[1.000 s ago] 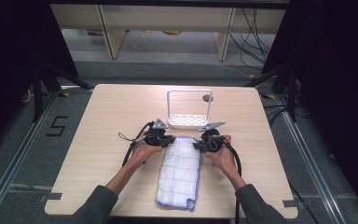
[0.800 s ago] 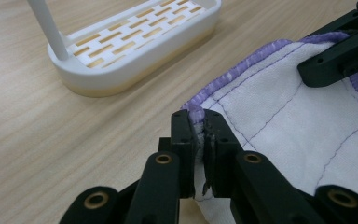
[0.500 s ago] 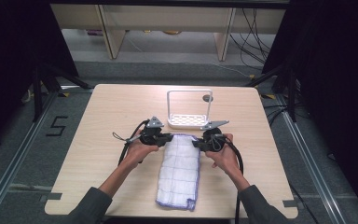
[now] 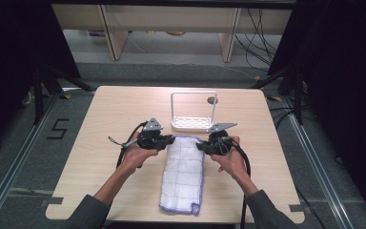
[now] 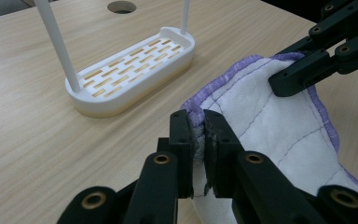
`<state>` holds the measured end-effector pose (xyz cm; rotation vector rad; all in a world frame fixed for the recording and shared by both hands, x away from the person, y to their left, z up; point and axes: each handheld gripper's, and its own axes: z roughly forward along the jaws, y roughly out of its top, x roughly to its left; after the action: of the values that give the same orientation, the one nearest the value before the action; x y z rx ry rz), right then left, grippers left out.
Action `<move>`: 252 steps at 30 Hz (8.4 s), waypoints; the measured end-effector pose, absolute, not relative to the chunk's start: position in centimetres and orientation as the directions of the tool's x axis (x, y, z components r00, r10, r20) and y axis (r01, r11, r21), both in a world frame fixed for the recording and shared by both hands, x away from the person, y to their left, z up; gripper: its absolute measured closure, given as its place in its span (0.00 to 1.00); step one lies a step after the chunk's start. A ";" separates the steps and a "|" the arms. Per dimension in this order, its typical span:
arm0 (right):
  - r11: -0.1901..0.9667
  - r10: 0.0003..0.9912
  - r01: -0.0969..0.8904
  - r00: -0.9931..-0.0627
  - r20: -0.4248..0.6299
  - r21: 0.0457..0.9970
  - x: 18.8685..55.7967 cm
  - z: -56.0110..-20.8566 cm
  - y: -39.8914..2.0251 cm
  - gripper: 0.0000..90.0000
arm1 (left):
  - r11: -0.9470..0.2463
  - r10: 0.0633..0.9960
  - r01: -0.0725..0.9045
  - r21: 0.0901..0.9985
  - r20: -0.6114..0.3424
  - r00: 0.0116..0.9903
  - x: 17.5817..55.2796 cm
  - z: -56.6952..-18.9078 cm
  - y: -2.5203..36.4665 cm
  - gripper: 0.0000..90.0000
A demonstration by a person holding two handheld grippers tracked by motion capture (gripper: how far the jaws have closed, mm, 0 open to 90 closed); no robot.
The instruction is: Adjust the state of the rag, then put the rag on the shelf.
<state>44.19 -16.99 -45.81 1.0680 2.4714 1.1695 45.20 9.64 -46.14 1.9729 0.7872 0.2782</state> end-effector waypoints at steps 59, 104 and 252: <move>0.347 0.674 0.369 -0.737 0.044 0.862 43.6 -30.8 -19.2 0.91 | -0.330 0.620 0.286 0.900 -0.022 0.784 46.3 -29.6 8.5 0.92; 0.244 0.772 0.396 -0.632 0.070 0.885 57.5 -25.0 -18.4 0.90 | -0.162 0.762 0.257 0.953 -0.045 0.646 58.8 -24.9 6.6 0.91; 0.357 0.690 0.484 -0.713 0.123 0.799 45.4 -36.6 -18.8 0.36 | -0.264 0.668 0.457 0.849 -0.181 0.722 41.8 -39.5 15.7 0.28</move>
<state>45.38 -18.83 -36.64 1.0532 2.3856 1.2814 41.82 15.70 -39.48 1.9132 0.8671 0.2609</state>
